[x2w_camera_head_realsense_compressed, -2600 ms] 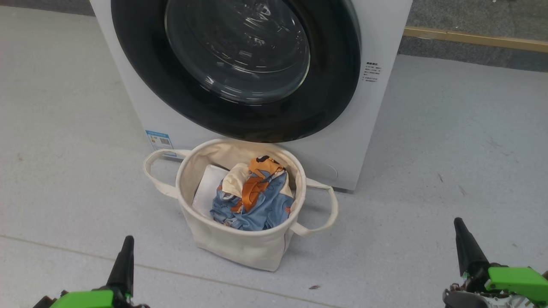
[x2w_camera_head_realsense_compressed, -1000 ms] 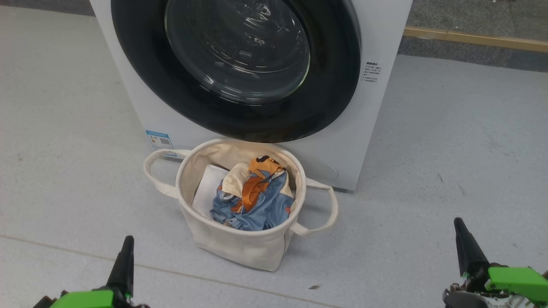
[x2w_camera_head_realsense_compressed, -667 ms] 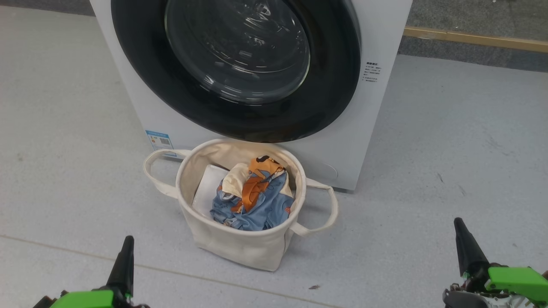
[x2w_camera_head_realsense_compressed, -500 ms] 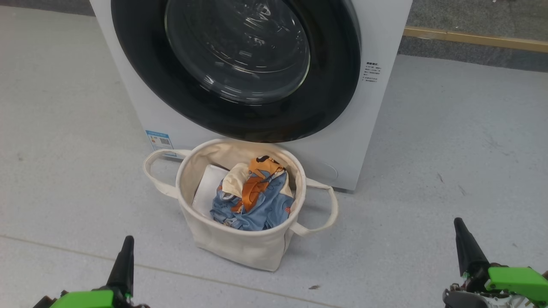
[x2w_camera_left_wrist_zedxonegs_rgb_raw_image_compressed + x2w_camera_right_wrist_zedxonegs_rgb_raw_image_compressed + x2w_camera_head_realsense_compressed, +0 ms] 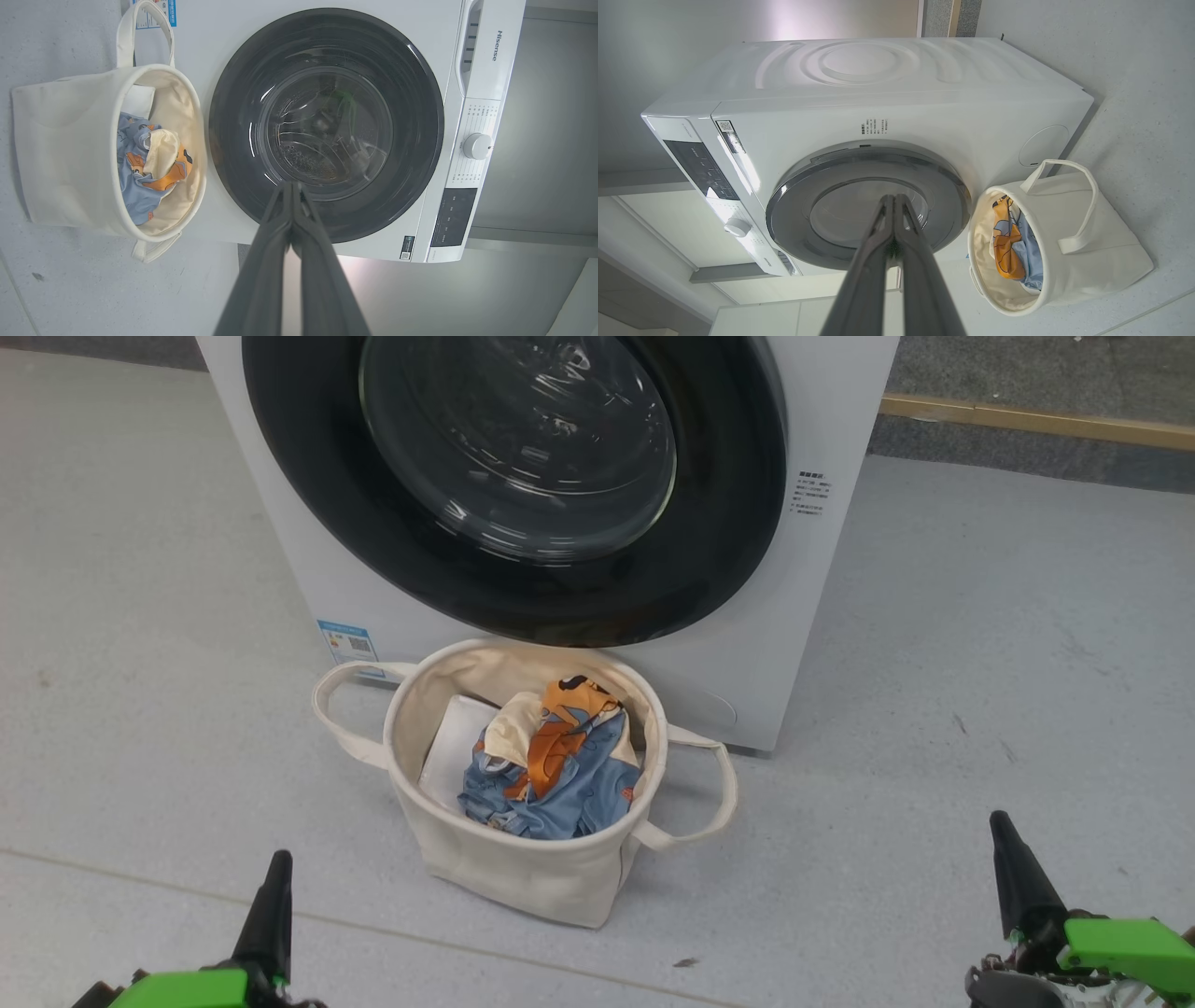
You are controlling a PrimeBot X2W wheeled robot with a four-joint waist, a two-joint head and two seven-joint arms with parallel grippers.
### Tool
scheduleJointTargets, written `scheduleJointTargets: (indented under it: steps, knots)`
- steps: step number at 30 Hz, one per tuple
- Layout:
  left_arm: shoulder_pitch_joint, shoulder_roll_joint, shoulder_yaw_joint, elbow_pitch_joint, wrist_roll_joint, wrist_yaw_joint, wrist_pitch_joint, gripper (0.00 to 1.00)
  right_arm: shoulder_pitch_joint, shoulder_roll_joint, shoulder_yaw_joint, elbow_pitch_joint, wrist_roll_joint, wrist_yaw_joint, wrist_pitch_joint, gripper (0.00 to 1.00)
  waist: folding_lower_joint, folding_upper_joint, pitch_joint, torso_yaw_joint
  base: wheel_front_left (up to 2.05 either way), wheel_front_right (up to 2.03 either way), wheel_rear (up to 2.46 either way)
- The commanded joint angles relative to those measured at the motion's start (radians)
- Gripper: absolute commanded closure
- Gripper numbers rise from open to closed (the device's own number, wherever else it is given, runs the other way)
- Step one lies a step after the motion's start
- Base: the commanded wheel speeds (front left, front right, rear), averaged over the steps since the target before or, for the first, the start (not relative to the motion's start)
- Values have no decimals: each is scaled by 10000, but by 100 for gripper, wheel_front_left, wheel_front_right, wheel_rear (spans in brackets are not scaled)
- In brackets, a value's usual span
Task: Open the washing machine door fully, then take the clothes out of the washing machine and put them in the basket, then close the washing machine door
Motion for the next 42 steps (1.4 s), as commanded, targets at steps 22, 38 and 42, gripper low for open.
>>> scheduleJointTargets:
  steps: [22,38,42]
  knots:
    - [-446,58,337,-268,-33,-71,77,100,-489,-116,200,-313,59,2,83,100,0,0,0,0,0,0,0]
    - [-446,58,337,-268,-33,-71,77,100,-489,-116,200,-313,59,2,83,100,0,0,0,0,0,0,0]
    - [-446,58,337,-268,-33,-71,77,100,-489,-116,200,-313,59,2,83,100,0,0,0,0,0,0,0]
